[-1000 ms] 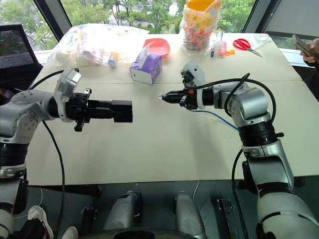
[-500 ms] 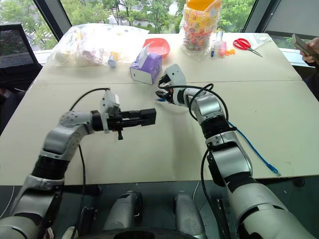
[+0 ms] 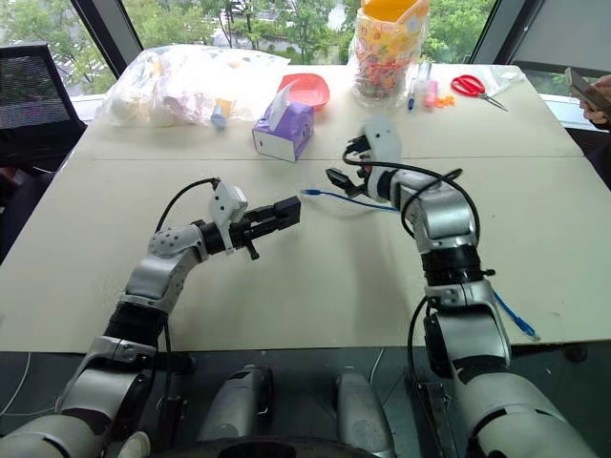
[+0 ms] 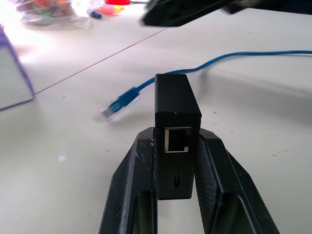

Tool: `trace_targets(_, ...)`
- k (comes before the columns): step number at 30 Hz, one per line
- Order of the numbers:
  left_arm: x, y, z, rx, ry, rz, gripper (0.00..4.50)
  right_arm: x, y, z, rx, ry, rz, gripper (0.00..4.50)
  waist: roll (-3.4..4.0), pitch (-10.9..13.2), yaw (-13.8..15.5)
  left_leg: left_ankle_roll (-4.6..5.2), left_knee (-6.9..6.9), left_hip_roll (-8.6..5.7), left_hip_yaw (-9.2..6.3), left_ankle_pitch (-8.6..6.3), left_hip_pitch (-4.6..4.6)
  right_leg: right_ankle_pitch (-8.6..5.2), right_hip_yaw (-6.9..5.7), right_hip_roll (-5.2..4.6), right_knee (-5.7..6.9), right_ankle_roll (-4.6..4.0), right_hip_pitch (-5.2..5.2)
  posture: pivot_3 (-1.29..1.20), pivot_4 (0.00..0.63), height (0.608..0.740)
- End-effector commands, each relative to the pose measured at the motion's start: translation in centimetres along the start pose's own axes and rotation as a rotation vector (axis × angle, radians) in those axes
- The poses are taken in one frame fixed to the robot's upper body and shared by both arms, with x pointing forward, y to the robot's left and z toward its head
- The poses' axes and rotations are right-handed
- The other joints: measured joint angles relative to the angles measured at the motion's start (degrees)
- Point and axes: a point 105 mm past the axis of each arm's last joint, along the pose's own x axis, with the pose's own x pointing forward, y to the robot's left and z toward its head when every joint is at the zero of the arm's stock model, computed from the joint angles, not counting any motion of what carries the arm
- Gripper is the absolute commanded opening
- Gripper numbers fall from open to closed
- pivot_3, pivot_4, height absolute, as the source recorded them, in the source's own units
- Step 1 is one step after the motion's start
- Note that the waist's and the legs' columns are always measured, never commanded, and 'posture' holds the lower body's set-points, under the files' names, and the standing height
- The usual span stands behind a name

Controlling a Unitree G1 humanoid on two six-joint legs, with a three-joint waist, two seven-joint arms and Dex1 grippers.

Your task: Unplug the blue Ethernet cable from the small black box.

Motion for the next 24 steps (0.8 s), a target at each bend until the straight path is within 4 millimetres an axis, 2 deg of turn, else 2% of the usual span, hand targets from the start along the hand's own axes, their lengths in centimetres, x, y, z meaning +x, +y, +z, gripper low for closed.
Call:
trace_targets(1,0.2,0.7,-0.5,0.042,-0.023,0.057,0.45,-2.3,0.3,-0.4,0.045,-0.017,-0.023,4.46,0.0,0.0,0.08,0.0,0.0,0.0,0.0,0.0,0.0,0.0,0.0,0.0,0.0,0.0,0.01,0.0,0.15,0.735)
trace_targets(5,-0.1,1.1,-2.3,0.003,0.016,0.073,0.45,-3.7,1.8,-2.2,0.011,0.041,0.021,4.46,0.04,-0.03,-0.03,0.0,0.02,-0.01,0.0,0.0,0.06,0.0,0.0,0.0,-0.01,0.0,0.08,0.0,0.15,0.735)
trace_targets(7,-0.8,1.4,-3.1,-0.004,0.041,0.071,1.5,-4.6,2.9,-2.7,0.001,0.068,0.083,4.5,0.05,-0.04,-0.13,0.0,0.06,-0.01,0.0,0.0,0.1,0.0,0.01,0.0,-0.01,0.0,0.1,0.0,0.15,0.735)
trace_targets(9,-1.5,1.6,-3.4,-0.005,0.056,0.062,2.28,-5.5,3.7,-3.0,-0.008,0.084,0.14,4.5,0.04,-0.06,-0.3,0.01,0.08,0.0,-0.03,0.01,0.14,0.01,0.01,0.03,-0.01,-0.01,0.13,0.0,0.15,0.735)
trace_targets(14,-3.2,2.5,-2.5,-0.009,0.047,0.062,4.32,-7.0,4.1,-2.5,-0.021,0.088,0.204,4.5,0.04,-0.06,-0.51,0.01,0.03,0.01,-0.06,0.01,0.17,0.0,0.01,0.05,-0.03,-0.02,0.16,0.0,0.15,0.735)
trace_targets(15,-3.6,2.7,-2.3,-0.012,0.045,0.062,4.47,-7.4,4.2,-2.3,-0.021,0.088,0.216,4.5,0.04,-0.06,-0.55,0.01,0.03,0.02,-0.06,0.01,0.17,0.0,0.01,0.05,-0.03,-0.02,0.15,0.0,0.15,0.735)
trace_targets(21,-5.7,2.9,-0.4,-0.016,0.052,0.036,4.47,-8.6,4.2,-2.3,-0.052,0.115,0.275,4.5,0.04,-0.06,0.02,0.01,-0.01,0.02,-0.07,0.01,0.1,0.0,-0.01,0.02,-0.07,-0.02,0.11,0.0,0.15,0.735)
trace_targets(24,-6.5,2.7,1.7,-0.034,0.023,0.011,4.47,-9.0,4.3,-2.2,-0.066,0.124,0.3,4.5,0.01,-0.04,0.11,0.01,0.05,0.0,-0.07,0.01,0.06,-0.01,-0.03,-0.02,-0.08,-0.03,0.13,0.0,0.15,0.735)
